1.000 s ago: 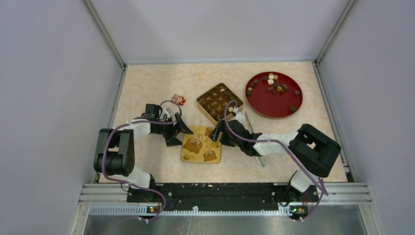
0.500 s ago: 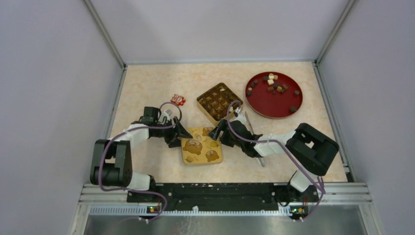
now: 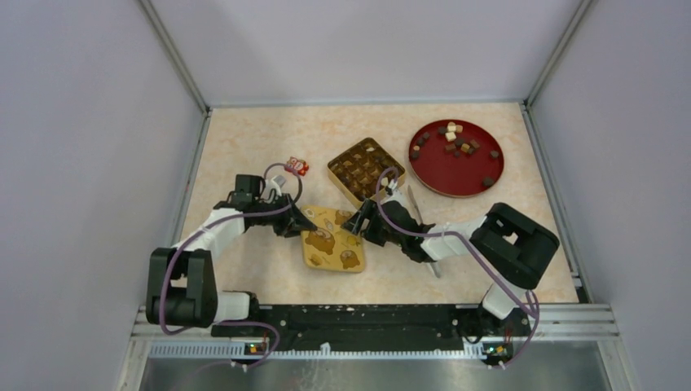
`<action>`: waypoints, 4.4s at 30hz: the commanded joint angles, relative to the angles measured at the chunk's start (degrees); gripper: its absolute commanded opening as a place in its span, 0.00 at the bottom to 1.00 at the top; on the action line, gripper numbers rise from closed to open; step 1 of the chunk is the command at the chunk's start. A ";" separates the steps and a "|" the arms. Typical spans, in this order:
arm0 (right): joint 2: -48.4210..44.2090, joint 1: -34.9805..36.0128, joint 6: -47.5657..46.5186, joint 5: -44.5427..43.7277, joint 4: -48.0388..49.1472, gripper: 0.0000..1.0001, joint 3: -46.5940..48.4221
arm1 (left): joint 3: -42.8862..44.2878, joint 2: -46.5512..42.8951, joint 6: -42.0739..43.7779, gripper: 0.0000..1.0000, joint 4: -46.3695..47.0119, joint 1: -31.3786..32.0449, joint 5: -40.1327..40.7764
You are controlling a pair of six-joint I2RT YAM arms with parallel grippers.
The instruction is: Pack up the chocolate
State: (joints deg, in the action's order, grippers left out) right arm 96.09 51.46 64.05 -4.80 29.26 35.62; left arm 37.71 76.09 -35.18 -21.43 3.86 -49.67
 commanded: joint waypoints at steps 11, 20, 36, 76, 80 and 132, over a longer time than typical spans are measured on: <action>-1.98 -0.34 -2.92 1.11 -7.05 0.72 0.90 | 8.75 -0.51 3.05 0.00 -6.21 -1.14 -2.46; -23.16 -2.23 -11.24 -9.70 -27.60 0.72 1.69 | 23.51 0.94 5.47 0.00 -16.10 -3.50 -3.73; -39.66 -9.10 -20.02 -23.53 -41.40 0.72 5.39 | 15.64 0.77 -36.86 0.00 47.01 -0.40 11.11; -44.98 -9.10 -18.05 -30.72 -52.77 0.70 2.84 | 12.04 38.22 -50.35 0.01 88.89 13.63 21.36; -45.44 -9.10 -17.83 -30.55 -53.44 0.70 3.21 | 11.72 39.48 -50.61 0.03 90.16 13.52 20.00; -40.14 -9.12 -22.20 -23.97 -43.29 0.70 4.38 | 8.73 21.74 -27.81 0.57 42.53 5.94 24.33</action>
State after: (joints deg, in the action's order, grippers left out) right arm 54.98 42.57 44.05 -31.40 -19.49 37.06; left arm 46.74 101.80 -69.12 27.83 10.83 -28.80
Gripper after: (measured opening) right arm 0.703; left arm 0.566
